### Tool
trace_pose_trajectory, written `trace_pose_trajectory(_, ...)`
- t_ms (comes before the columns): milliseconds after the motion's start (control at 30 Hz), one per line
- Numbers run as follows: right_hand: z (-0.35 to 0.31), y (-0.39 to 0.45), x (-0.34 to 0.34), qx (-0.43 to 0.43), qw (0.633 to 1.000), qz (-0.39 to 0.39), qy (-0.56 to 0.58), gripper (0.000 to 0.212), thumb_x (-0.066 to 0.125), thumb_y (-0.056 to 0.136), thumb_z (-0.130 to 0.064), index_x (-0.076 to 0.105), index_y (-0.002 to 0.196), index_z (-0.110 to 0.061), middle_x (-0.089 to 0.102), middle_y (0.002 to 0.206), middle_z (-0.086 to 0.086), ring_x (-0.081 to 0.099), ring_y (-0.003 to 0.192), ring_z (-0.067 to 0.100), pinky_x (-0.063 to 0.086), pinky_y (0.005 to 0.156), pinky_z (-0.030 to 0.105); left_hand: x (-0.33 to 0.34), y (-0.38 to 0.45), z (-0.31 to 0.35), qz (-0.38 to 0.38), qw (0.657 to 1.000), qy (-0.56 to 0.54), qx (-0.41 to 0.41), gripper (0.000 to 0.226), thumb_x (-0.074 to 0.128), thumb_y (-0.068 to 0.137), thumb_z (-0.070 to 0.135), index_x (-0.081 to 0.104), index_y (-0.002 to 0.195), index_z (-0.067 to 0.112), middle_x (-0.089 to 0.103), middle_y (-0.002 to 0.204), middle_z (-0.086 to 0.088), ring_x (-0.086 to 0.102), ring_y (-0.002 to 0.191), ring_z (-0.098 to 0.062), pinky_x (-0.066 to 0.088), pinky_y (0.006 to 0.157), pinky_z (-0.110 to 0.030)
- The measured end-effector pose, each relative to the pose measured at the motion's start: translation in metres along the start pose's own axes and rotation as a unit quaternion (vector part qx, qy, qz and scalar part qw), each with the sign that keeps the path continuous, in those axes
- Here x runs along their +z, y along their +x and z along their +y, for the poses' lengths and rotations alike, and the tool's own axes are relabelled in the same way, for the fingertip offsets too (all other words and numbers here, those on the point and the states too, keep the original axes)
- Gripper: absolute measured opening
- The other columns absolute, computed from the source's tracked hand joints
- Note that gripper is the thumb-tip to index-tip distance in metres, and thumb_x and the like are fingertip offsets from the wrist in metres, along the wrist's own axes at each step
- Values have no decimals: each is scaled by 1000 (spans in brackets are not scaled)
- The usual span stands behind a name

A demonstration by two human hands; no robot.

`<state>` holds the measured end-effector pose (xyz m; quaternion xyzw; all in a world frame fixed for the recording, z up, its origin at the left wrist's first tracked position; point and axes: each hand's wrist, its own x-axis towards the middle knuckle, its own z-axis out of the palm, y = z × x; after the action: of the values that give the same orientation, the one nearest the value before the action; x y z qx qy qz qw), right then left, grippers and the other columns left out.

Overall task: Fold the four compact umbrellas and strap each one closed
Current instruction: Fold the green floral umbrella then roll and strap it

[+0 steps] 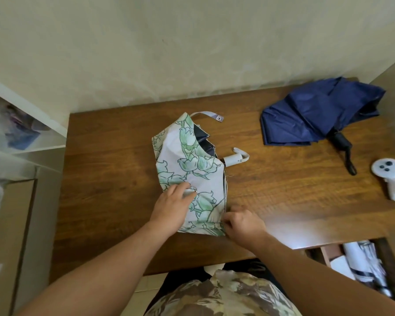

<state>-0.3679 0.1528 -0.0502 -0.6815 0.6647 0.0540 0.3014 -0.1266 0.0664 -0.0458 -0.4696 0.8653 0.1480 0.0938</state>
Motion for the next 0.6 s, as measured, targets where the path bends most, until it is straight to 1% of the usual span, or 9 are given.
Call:
trace_pose_trajectory(67, -3, 1, -4, -5, 999, 39, 19, 32, 48, 91, -45, 74, 90, -27, 59, 102, -4, 58, 102, 29, 55, 76, 39, 3, -3, -1, -15, 1000, 13, 15, 70, 72, 90, 13, 50, 153, 34, 34, 162, -6, 33, 147, -33, 39, 119, -51)
trace_pose_trajectory(133, -8, 6, -9, -41, 992, 115, 15, 29, 51, 89, -40, 74, 87, -23, 56, 96, -2, 54, 99, 29, 53, 74, 43, 6, -8, -2, -35, 998, 29, 36, 70, 65, 99, 21, 35, 159, 42, 20, 169, -8, 20, 154, -35, 23, 126, -53)
trace_pose_trajectory(200, -23, 13, -18, -92, 984, 148, -23, 20, 61, 89, -30, 75, 101, -21, 57, 106, 0, 53, 106, 28, 54, 77, 44, 6, -14, -1, -50, 996, 48, 56, 75, 57, 105, 25, 16, 162, 50, 2, 173, -9, 5, 158, -36, 7, 128, -53)
trace_pose_trajectory(267, -41, 24, -24, -147, 978, 143, -43, 28, 67, 86, -23, 71, 113, -20, 58, 123, 5, 52, 119, 28, 55, 84, 47, 6, -20, 0, -63, 995, 51, 55, 77, 50, 107, 23, 5, 160, 56, -16, 174, -5, -12, 160, -34, -4, 130, -53)
trace_pose_trajectory(333, -57, 37, -29, -165, 979, 112, -52, 41, 68, 86, -20, 65, 128, -17, 52, 143, 8, 44, 136, 30, 53, 99, 53, 5, -24, 2, -76, 995, 53, 47, 72, 42, 109, 25, 2, 159, 58, -27, 173, -3, -22, 159, -30, -9, 129, -53)
trace_pose_trajectory(367, -61, 42, -30, -157, 983, 75, -55, 55, 68, 90, -21, 55, 143, -18, 41, 155, 8, 34, 146, 30, 46, 109, 56, 6, -25, 2, -81, 994, 60, 45, 67, 36, 111, 30, 0, 160, 57, -29, 172, -3, -25, 159, -29, -11, 129, -53)
trace_pose_trajectory(433, -57, 49, -31, -128, 987, -33, -95, 82, 64, 97, -30, 17, 165, -24, 3, 173, -1, 2, 160, 29, 23, 124, 60, 11, -29, 0, -88, 993, 63, 40, 61, 25, 112, 40, -9, 162, 50, -33, 169, -2, -29, 157, -26, -11, 128, -55)
trace_pose_trajectory(500, -40, 49, -31, -106, 975, -105, -163, 97, 58, 100, -51, -14, 163, -33, -31, 168, -12, -23, 157, 27, 6, 124, 67, 20, -38, -8, -84, 995, 44, 19, 62, 15, 111, 52, -13, 165, 40, -26, 172, 5, -28, 158, -20, -10, 128, -54)
trace_pose_trajectory(600, -9, 42, -30, -49, 977, -120, -172, 107, 43, 90, -80, -31, 155, -41, -46, 158, -17, -33, 152, 28, 0, 121, 73, 31, -62, -33, -67, 997, 40, 0, 69, 12, 107, 66, 0, 168, 36, -8, 176, 11, -8, 163, -20, -3, 126, -53)
